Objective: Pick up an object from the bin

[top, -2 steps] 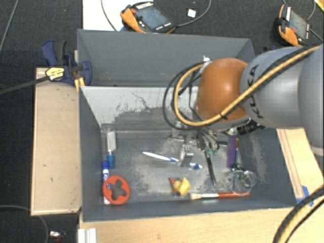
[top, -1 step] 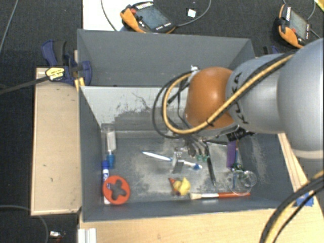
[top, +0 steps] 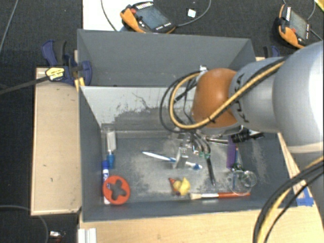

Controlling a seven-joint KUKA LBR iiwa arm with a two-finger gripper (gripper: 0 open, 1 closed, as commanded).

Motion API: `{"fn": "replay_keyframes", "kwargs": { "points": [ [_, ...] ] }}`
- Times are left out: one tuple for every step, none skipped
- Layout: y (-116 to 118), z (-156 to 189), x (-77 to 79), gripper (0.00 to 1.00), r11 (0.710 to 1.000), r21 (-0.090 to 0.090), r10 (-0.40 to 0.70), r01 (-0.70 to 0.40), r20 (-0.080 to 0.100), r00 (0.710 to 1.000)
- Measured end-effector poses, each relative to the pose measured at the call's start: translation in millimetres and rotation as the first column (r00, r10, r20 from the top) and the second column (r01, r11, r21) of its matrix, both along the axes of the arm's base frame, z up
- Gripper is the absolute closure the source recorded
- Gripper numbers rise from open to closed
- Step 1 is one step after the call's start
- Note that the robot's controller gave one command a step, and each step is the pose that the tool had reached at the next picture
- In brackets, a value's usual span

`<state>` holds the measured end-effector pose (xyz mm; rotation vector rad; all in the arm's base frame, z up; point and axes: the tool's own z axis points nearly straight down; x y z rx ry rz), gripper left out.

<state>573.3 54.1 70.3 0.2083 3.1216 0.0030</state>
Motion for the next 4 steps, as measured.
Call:
{"fn": "replay_keyframes", "kwargs": {
  "points": [
    [-2.0,0.6,2.0,1.00,0.998,0.003,-0.059,0.059,-0.007,0.998],
    [-2.6,0.6,2.4,1.00,0.997,0.003,-0.071,0.071,-0.009,0.997],
    [-2.6,22.7,1.0,1.00,0.997,0.003,-0.071,0.071,-0.013,0.997],
    [-2.5,47.8,1.5,1.00,0.998,0.004,-0.070,0.070,-0.012,0.997]
  ]
}}
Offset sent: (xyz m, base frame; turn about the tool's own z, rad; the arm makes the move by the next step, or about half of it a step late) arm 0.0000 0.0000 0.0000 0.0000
